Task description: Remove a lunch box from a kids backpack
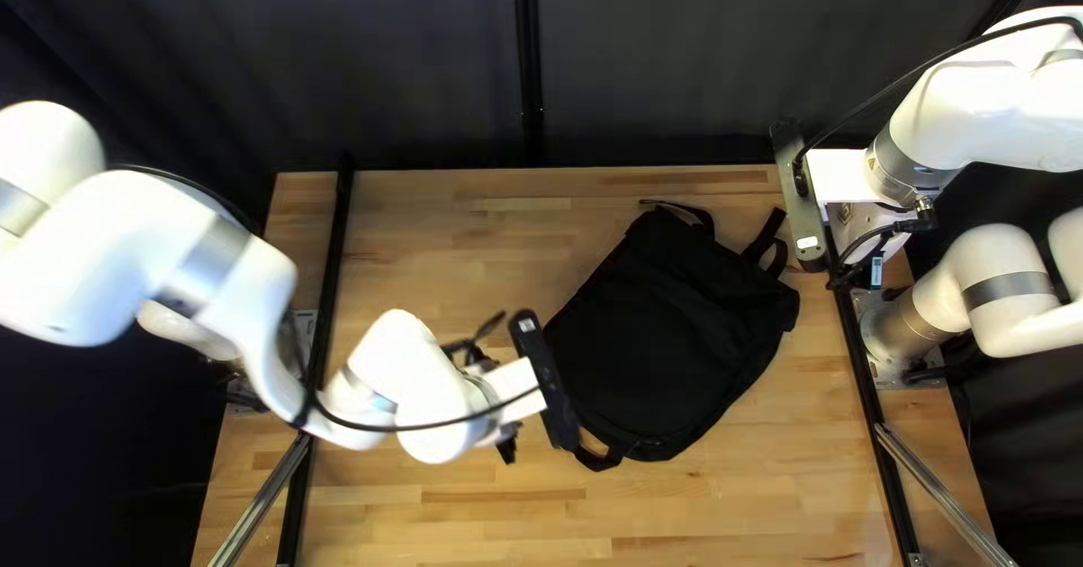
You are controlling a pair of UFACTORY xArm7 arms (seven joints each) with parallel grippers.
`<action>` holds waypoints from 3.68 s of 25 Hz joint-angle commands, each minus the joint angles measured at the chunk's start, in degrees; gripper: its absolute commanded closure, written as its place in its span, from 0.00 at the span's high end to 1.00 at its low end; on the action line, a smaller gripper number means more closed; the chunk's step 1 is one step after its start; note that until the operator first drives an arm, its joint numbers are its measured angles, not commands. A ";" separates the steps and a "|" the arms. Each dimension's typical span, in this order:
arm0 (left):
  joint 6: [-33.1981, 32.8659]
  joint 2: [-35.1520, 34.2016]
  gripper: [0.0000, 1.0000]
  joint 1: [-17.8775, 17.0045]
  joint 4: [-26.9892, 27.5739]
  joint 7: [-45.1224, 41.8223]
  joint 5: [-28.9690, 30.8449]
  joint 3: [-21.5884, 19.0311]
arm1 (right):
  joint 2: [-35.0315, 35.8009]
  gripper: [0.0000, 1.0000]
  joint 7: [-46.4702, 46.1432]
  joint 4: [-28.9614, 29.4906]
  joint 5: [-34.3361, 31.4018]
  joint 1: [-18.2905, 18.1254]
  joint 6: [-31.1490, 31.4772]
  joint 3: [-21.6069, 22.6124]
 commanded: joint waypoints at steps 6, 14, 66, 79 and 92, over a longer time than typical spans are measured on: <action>2.88 12.58 1.00 -4.13 13.82 -9.79 1.65 0.73 | 0.00 1.00 0.00 0.00 0.00 0.00 0.00 0.00; 3.43 11.94 1.00 -3.91 13.93 -9.83 0.86 0.58 | 0.00 1.00 0.00 0.00 0.00 0.00 0.00 0.00; 11.20 32.54 1.00 -8.66 42.12 -23.65 0.88 6.56 | 0.00 1.00 0.00 0.00 0.00 0.00 0.00 0.00; 7.63 28.33 1.00 -8.63 35.52 -24.32 2.29 6.06 | 0.00 1.00 0.00 0.00 0.00 0.00 0.00 0.00; 5.61 32.17 1.00 -13.83 39.53 -28.81 11.80 9.86 | 0.00 1.00 0.00 0.00 0.00 0.00 0.00 0.00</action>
